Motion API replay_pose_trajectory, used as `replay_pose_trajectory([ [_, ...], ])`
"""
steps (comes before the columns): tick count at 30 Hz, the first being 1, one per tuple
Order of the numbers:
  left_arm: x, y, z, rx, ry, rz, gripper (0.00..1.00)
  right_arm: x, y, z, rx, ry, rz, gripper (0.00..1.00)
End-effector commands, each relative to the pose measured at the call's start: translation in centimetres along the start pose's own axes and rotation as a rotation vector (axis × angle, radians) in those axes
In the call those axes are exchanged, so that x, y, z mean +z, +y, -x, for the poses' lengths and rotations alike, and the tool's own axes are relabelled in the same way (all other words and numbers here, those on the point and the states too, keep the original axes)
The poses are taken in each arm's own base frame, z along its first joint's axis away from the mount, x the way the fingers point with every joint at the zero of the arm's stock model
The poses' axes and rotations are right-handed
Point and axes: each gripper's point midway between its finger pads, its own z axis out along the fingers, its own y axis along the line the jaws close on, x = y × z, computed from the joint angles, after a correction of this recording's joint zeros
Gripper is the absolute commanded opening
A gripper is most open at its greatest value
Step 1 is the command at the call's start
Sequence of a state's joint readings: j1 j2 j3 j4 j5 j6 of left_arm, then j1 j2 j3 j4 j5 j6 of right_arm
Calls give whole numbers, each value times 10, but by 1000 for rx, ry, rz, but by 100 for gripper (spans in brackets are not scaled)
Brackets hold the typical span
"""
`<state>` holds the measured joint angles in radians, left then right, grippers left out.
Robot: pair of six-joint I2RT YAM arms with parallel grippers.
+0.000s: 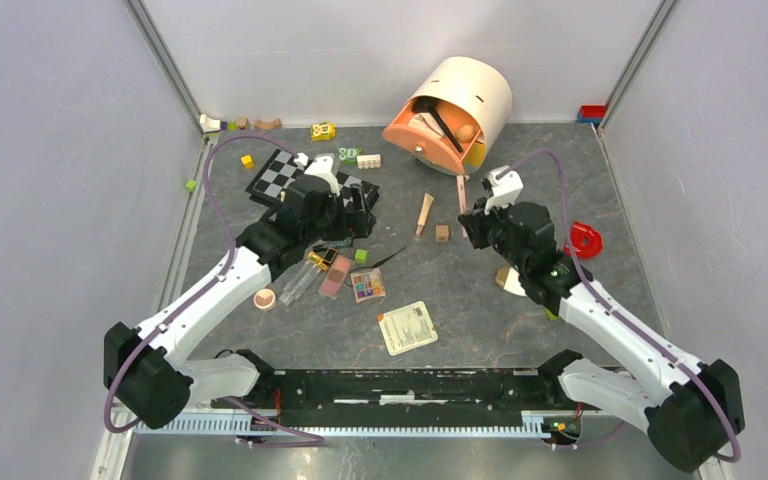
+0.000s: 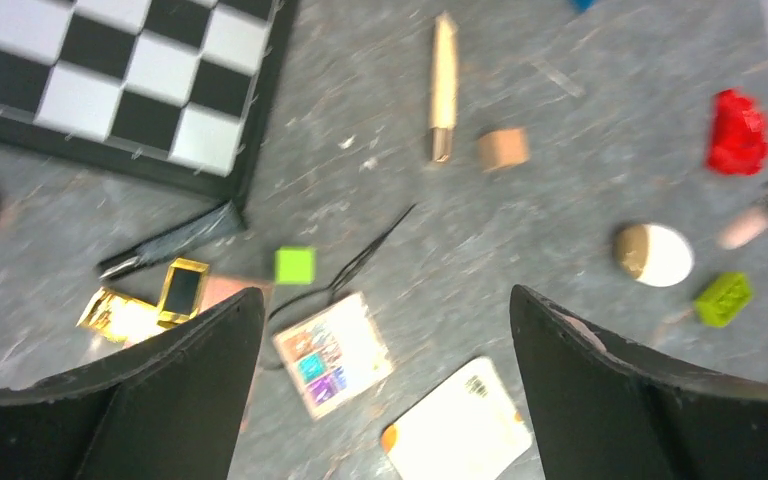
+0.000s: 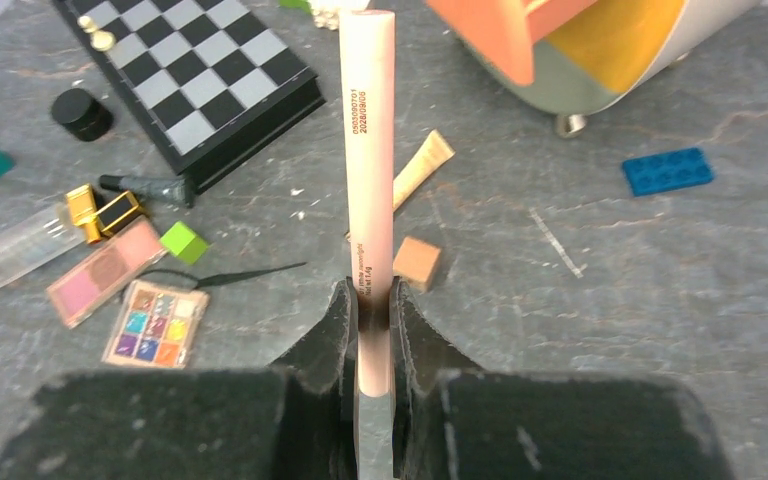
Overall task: Organize the makeup
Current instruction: Place the makeup tool in the drawer.
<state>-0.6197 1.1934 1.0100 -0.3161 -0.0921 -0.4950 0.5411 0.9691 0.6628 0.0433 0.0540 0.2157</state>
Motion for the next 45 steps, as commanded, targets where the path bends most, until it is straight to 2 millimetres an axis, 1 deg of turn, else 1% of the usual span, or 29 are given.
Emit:
replay_pose_trajectory([
  [1,-22,41,-13,8,132,194,100,8,-20,42,-117,-8,-123,1],
  [4,-33,47,-6,77,163,227,100,22,-24,62,-207,35,-153,2],
  [5,-35,47,-3,111,173,229,100,29,-28,64,-247,73,-167,2],
  [6,-37,48,-1,144,177,228,100,34,-29,73,-273,87,-181,1],
  [7,-38,49,1,171,175,228,100,41,-32,75,-306,116,-191,2],
  [9,-41,56,5,230,168,253,100,54,-35,92,-359,131,-216,2],
  [10,-42,61,6,251,162,278,100,60,-38,94,-384,151,-228,2],
  [11,-43,66,7,269,154,299,100,65,-40,105,-401,147,-244,2],
  [12,-43,72,7,289,148,319,100,71,-42,108,-421,157,-256,2],
  [16,-42,88,2,357,127,362,100,91,-48,132,-488,153,-294,2],
  [17,-42,91,-1,358,121,369,100,97,-50,135,-506,161,-302,2],
  [20,-37,95,-14,350,116,358,100,114,-54,145,-549,166,-309,4],
  [22,-33,99,-26,345,131,356,100,125,-56,149,-567,173,-303,5],
  [24,-30,99,-29,355,140,346,100,136,-58,151,-571,179,-289,6],
  [25,-30,101,-28,354,140,361,100,141,-59,154,-568,176,-287,7],
  [27,-29,99,-25,353,135,355,100,150,-62,153,-559,177,-270,8],
  [34,-30,99,-24,352,124,350,100,175,-73,141,-503,187,-204,10],
  [36,-30,100,-23,347,124,346,100,181,-70,137,-488,186,-159,11],
  [42,-28,101,-25,341,130,341,100,188,-74,126,-474,208,-137,16],
  [45,-27,99,-27,339,141,327,100,190,-76,123,-472,217,-132,21],
])
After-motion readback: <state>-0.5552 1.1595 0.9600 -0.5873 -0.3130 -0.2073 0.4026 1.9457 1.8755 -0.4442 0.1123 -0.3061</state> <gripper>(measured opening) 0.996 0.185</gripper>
